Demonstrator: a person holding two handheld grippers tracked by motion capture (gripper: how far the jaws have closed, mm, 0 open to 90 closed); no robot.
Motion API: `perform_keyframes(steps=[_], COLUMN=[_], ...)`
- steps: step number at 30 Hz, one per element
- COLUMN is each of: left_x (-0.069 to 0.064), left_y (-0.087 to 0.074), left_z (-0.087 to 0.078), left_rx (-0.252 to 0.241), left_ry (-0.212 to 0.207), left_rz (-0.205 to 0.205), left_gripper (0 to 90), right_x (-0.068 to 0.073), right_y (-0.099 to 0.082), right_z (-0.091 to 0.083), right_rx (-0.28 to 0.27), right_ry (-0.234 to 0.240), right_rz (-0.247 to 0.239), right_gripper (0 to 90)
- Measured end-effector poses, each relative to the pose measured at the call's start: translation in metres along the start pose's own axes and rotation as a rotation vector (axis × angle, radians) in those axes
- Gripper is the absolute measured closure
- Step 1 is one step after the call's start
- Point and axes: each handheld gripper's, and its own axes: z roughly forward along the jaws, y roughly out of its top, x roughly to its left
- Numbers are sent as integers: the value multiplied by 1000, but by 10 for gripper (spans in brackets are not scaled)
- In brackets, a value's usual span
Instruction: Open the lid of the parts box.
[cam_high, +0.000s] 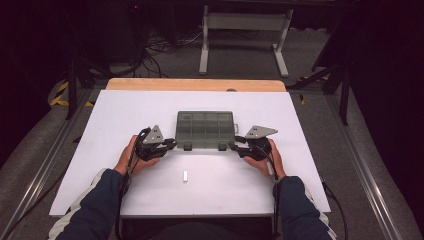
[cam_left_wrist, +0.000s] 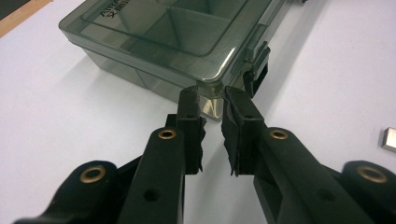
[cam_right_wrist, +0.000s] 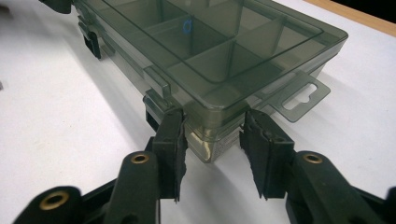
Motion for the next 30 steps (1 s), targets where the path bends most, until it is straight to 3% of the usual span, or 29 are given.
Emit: perform_keyframes(steps=[8, 14, 21, 25, 28, 30], left_x=[-1, 1, 2, 0, 1, 2], left_y=[1, 2, 7, 12, 18, 20], left_z=[-1, -4, -7, -2, -1, -1], left_rx=[-13, -48, -85, -78, -83, -84], left_ry=[13, 64, 141, 213, 238, 248], left_rz=[-4, -17, 13, 67, 98, 109], left_gripper=[706, 631, 541, 494, 477, 475], right_x=[2, 1, 4, 6, 6, 6], right_y=[2, 3, 8, 10, 13, 14], right_z=[-5, -9, -13, -13, -9, -8], right_rx=[-47, -76, -88, -83, -79, -81], right_ry=[4, -15, -70, -131, -177, -182], right_rz=[-9, -18, -74, -117, -147, -155], right_gripper=[680, 754, 844, 807, 715, 707])
